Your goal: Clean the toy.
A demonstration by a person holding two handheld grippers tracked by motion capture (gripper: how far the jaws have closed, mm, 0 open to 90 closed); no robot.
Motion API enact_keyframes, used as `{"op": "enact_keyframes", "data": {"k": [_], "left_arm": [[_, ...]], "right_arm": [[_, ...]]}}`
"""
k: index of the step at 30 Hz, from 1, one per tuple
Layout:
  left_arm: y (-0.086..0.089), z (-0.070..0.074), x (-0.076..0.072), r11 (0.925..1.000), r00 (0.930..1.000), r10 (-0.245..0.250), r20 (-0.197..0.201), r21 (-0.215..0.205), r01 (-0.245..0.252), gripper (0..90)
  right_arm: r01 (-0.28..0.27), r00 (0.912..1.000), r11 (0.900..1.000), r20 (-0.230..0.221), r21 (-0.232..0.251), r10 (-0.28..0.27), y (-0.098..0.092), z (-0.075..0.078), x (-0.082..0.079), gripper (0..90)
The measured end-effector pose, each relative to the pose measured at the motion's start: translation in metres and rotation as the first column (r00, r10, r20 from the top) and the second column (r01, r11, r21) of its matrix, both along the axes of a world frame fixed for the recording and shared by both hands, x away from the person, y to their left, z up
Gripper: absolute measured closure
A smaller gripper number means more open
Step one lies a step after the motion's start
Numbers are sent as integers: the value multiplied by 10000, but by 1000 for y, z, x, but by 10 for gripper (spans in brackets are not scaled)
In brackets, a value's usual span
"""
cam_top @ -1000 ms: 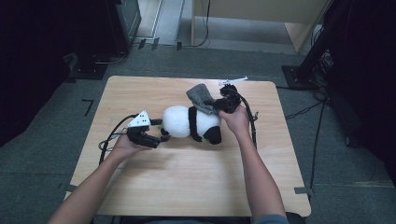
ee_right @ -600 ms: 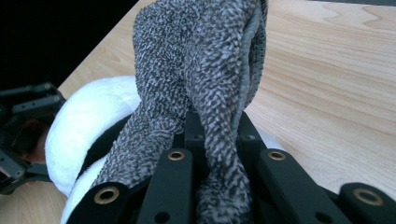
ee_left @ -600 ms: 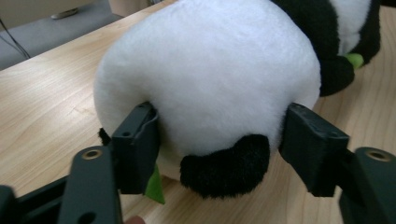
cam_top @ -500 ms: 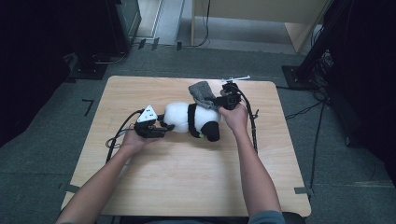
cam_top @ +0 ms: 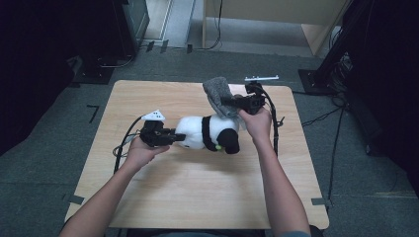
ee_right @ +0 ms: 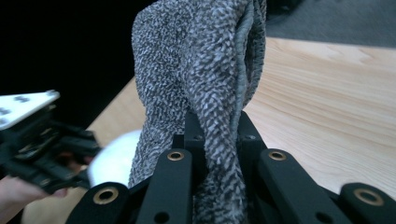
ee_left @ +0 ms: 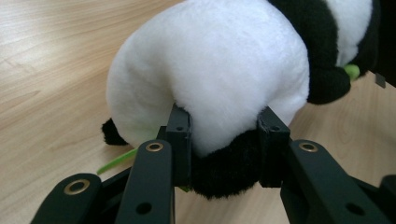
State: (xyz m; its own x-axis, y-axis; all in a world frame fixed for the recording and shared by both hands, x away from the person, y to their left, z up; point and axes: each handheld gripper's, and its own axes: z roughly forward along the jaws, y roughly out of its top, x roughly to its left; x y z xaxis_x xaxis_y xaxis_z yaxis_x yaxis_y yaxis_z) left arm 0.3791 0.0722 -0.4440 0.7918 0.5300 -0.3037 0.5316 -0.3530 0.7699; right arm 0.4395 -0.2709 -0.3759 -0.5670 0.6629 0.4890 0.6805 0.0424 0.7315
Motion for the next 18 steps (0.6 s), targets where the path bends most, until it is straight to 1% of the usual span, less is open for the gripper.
{"op": "enact_keyframes", "data": {"k": [1,2,3,4,5,7,11,12,14,15,16,17,18], "left_arm": [[-1,1,-2,9999,9999,121,-27,46,-121,650],[-3,1,-4,9996,9995,286,-166,49,-285,647],[-4,0,-4,9992,9988,410,-260,26,-409,645],[-5,-1,-4,9986,9983,529,-255,-4,-529,641],[-6,-3,-4,9981,9978,612,-260,-69,-614,638],[-9,-6,-2,9972,9970,747,-219,36,-746,630],[-13,-9,-1,9957,9955,927,-174,1,-928,621],[-15,-9,-2,9955,9954,945,-183,-37,-946,621],[-16,-9,-3,9956,9956,933,24,-16,-933,622],[-17,-9,-4,9955,9955,945,101,-70,-944,624],[-17,-9,-5,9956,9955,936,155,-124,-934,625],[-17,-9,-5,9948,9947,1017,172,-78,-1016,628],[-17,-11,-6,9944,9943,1060,92,-46,-1060,631]], "right_arm": [[-120,9999,9999,75,59,120,1,5,-7,811],[-252,9995,9996,189,154,249,2,10,-15,810],[-394,9989,9985,258,385,384,4,13,-23,810],[-522,9982,9969,327,594,503,6,15,-31,810],[-627,9976,9951,329,763,603,10,16,-39,810],[-910,9955,9910,344,986,880,20,13,-52,810],[-1373,9905,9879,111,722,1369,51,-6,-69,808],[-1359,9907,9887,35,638,1359,59,-11,-72,806],[-1404,9897,9896,-224,324,1411,75,-19,-75,803],[-1357,9904,9906,-234,174,1361,81,-23,-77,802],[-1255,9919,9921,-180,-87,1254,86,-27,-79,802],[-1117,9937,9919,-66,-603,1116,90,-31,-80,802],[-1052,9943,9913,83,-792,1062,91,-36,-80,802]]}}
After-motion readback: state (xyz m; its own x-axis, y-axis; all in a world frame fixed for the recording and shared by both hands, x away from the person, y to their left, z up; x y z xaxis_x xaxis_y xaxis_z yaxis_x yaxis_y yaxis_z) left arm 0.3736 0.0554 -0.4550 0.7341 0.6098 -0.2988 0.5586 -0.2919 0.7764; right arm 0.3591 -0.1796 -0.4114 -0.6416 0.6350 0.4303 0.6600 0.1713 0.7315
